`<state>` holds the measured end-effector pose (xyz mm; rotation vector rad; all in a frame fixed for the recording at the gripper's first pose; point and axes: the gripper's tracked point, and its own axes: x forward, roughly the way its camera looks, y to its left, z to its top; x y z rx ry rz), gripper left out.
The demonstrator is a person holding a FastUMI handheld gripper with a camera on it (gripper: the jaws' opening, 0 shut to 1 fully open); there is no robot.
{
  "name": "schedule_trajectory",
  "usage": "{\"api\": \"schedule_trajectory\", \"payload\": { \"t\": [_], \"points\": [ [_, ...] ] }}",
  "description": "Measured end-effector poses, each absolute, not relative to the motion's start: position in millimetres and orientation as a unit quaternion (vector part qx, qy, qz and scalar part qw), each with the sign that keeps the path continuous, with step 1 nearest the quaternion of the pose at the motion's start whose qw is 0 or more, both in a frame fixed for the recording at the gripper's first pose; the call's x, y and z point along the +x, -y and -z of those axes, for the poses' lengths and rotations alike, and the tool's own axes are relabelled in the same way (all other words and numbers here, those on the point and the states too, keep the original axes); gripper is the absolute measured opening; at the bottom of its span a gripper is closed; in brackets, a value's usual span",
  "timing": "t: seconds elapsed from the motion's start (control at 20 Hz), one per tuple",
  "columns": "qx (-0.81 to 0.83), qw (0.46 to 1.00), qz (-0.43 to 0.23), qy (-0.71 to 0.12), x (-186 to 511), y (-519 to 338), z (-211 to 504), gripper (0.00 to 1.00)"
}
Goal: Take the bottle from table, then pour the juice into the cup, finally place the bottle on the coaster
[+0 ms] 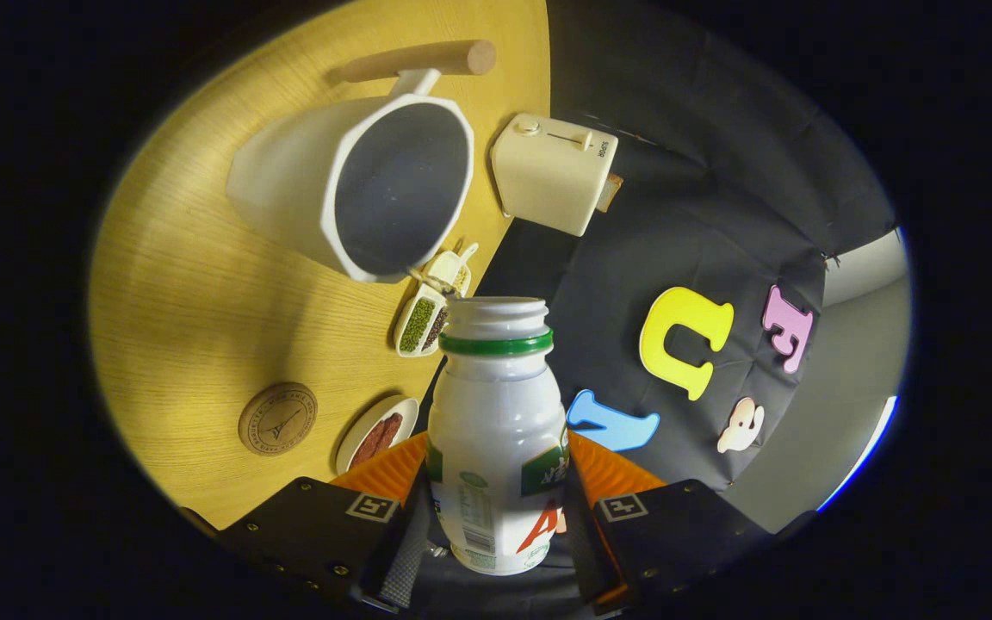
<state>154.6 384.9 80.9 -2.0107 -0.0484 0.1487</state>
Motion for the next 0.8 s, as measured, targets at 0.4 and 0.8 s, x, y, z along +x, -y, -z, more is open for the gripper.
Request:
{"api": "schedule_trajectory", "payload": {
  "t": [0.4,0.8],
  "points": [
    [-0.863,0.502,-0.052,0.037,156,-393,-83,0.69],
    [-0.872,0.486,-0.048,0.047,153,-398,-84,0.69]
  ]
}}
